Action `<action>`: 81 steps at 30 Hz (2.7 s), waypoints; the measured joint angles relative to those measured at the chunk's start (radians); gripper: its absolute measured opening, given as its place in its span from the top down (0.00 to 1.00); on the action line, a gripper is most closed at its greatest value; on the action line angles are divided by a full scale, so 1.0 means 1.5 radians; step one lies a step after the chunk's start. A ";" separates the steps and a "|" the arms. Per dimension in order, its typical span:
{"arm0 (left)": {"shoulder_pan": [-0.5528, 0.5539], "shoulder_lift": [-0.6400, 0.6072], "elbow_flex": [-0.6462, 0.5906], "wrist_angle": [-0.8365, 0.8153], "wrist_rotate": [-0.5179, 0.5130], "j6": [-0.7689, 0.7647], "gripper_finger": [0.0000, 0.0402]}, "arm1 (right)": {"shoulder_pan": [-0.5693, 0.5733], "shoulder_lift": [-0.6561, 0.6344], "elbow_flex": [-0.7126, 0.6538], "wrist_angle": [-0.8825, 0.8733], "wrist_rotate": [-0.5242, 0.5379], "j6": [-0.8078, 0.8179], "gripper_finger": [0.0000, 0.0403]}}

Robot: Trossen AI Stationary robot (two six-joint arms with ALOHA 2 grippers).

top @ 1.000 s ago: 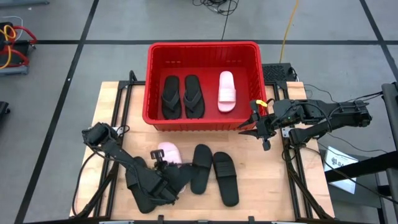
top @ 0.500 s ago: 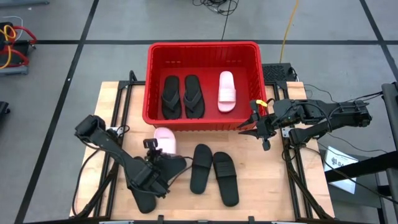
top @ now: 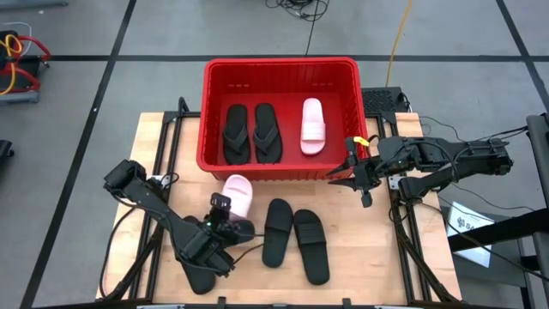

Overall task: Pick and place slides into bin
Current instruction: Put the pink slide into the red bin

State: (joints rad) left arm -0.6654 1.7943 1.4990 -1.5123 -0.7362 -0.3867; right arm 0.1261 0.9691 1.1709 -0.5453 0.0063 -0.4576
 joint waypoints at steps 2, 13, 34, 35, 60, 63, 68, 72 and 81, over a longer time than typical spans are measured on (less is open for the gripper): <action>0.000 0.000 0.000 0.003 0.008 0.026 0.99 | 0.000 0.000 0.000 0.000 0.000 0.000 0.78; 0.000 0.000 0.000 0.099 0.169 -0.011 0.99 | 0.000 0.000 0.000 0.002 0.000 0.000 0.78; 0.012 0.000 -0.017 0.182 0.395 -0.261 0.99 | 0.000 0.000 0.000 0.002 0.000 -0.002 0.78; 0.016 0.000 -0.017 0.166 0.389 -0.271 0.99 | 0.000 0.000 0.000 0.002 0.000 -0.002 0.78; 0.051 -0.016 -0.012 -0.038 0.325 -0.187 0.99 | 0.000 0.000 0.000 0.002 -0.002 -0.008 0.78; 0.050 -0.030 -0.011 -0.038 0.310 -0.166 1.00 | 0.000 0.000 0.000 0.002 -0.003 -0.018 0.78; 0.038 -0.070 -0.011 -0.041 0.295 -0.167 0.99 | 0.000 0.000 0.000 0.002 -0.002 -0.018 0.78; 0.025 -0.105 -0.010 -0.038 0.313 -0.179 0.99 | 0.000 0.000 0.000 0.002 -0.002 -0.018 0.78; 0.000 -0.151 -0.010 -0.039 0.384 -0.251 1.00 | 0.000 0.000 0.000 0.002 -0.002 -0.018 0.78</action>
State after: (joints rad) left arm -0.6655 1.5677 1.4834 -1.5715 -0.1596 -0.7636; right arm 0.1260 0.9688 1.1709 -0.5426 0.0029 -0.4843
